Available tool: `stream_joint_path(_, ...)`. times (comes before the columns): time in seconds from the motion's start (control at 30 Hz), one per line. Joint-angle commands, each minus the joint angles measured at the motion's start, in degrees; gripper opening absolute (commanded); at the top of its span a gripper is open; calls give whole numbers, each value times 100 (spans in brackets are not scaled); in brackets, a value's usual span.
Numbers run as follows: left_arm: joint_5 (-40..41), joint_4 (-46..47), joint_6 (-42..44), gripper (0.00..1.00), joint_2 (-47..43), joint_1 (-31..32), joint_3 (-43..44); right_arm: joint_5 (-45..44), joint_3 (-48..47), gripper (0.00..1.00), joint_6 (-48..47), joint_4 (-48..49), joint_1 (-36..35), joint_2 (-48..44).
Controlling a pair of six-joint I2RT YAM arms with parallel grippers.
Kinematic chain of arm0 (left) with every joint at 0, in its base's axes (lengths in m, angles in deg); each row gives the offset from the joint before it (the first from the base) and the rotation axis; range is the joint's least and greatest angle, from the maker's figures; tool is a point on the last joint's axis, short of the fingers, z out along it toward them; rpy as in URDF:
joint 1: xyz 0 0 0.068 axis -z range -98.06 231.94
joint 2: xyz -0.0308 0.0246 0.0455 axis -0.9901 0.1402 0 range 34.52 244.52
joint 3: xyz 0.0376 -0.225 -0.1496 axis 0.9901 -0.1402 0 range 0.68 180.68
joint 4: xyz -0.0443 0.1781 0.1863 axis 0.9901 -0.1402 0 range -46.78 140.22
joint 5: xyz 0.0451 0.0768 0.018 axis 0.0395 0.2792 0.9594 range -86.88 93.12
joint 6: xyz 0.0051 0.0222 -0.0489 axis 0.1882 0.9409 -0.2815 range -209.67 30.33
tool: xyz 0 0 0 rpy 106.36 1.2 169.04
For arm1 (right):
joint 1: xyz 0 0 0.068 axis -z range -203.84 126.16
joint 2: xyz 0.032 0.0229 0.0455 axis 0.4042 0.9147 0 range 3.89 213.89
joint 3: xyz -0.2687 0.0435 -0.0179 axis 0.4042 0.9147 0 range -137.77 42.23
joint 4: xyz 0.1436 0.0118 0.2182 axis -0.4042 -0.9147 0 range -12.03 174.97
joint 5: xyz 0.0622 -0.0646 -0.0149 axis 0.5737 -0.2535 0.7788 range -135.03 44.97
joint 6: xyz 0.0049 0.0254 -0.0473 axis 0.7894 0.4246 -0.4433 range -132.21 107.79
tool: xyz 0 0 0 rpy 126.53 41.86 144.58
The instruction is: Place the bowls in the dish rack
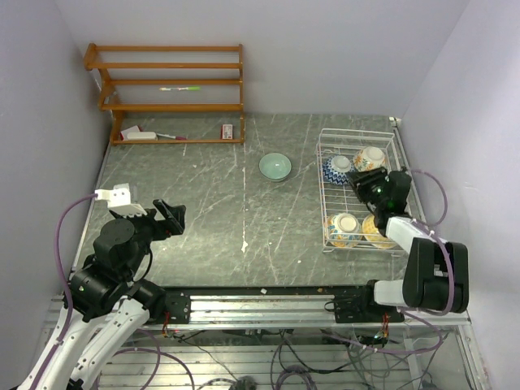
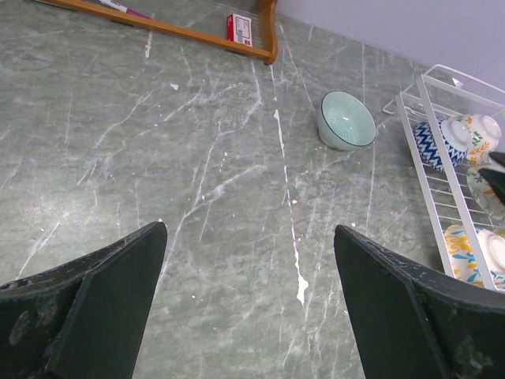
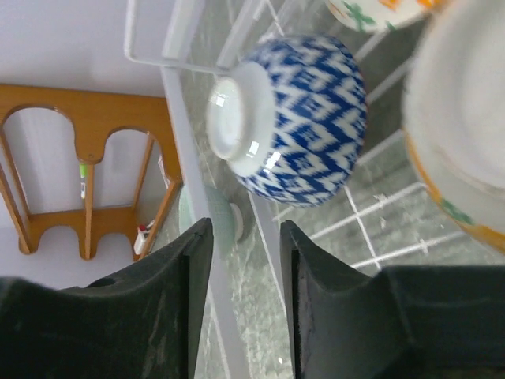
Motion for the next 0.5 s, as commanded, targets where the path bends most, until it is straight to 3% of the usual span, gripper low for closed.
stream_joint_path(0.0, 33, 15, -9, 98, -48, 39, 149, -285, -691, 42, -1002, -1013, 11, -367)
stream_joint_path(0.1, 31, 23, -7, 98, -61, 39, 147, -340, -1286, 45, -1677, -1682, -19, -262)
stream_joint_path(0.13, 25, 26, -7, 98, -67, 39, 147, -494, -1839, 46, -2221, -2162, -88, -13)
stream_joint_path(0.27, 12, 27, 1, 98, -31, 39, 147, -823, -2799, 47, -2987, -3021, -321, 670)
stream_joint_path(0.47, 24, 18, 2, 98, 10, 34, 156, -1528, -3824, 55, -3560, -3509, -869, 1458)
